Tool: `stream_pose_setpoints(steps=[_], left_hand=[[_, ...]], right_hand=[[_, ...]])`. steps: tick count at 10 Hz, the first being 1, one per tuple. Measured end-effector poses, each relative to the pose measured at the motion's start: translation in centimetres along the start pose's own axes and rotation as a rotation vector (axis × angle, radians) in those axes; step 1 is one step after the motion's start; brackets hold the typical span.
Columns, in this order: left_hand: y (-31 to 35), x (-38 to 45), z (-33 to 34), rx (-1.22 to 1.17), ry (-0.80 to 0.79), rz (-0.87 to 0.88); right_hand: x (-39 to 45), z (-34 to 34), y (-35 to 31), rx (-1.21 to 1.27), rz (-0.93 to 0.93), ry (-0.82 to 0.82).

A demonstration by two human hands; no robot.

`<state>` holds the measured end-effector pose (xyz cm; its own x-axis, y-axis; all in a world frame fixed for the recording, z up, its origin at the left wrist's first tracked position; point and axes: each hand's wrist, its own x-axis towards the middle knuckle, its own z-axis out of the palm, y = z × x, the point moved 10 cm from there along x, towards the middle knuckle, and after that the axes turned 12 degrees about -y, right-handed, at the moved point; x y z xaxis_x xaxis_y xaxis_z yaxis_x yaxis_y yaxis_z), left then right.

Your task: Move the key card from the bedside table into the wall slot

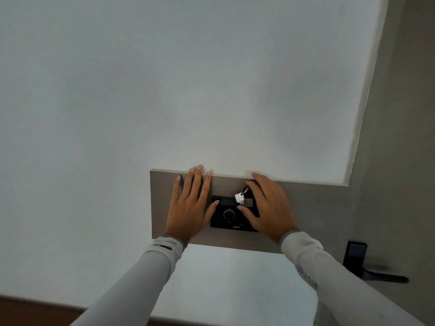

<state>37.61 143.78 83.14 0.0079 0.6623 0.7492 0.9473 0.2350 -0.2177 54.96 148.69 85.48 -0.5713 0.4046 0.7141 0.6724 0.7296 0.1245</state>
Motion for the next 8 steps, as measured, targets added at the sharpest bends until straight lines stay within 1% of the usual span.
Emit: stream_pose_setpoints(steps=[2,3,4,6,7,8], left_hand=[[-0.2,0.0,0.4,0.002,-0.024,0.008],[-0.3,-0.1,0.6,0.004,-0.046,0.004],[-0.1,-0.9,0.4,0.023,-0.049,0.002],[-0.6,-2.3,-1.0,0.017,-0.006,-0.002],[-1.3,-2.5,-2.9,0.018,-0.031,0.010],[-2.2,-2.3,-5.4,0.015,0.005,0.002]], right_hand=[[-1.1,2.8,-0.7,-0.078,0.073,-0.134],[-1.4,4.1,-0.8,-0.111,0.126,-0.229],[-1.5,4.3,-0.9,-0.117,0.126,-0.269],[-1.6,3.8,-1.2,-0.103,0.156,-0.317],[-0.7,1.9,-1.3,-0.007,0.217,-0.389],[-1.3,-0.3,-3.6,-0.034,0.191,-0.394]])
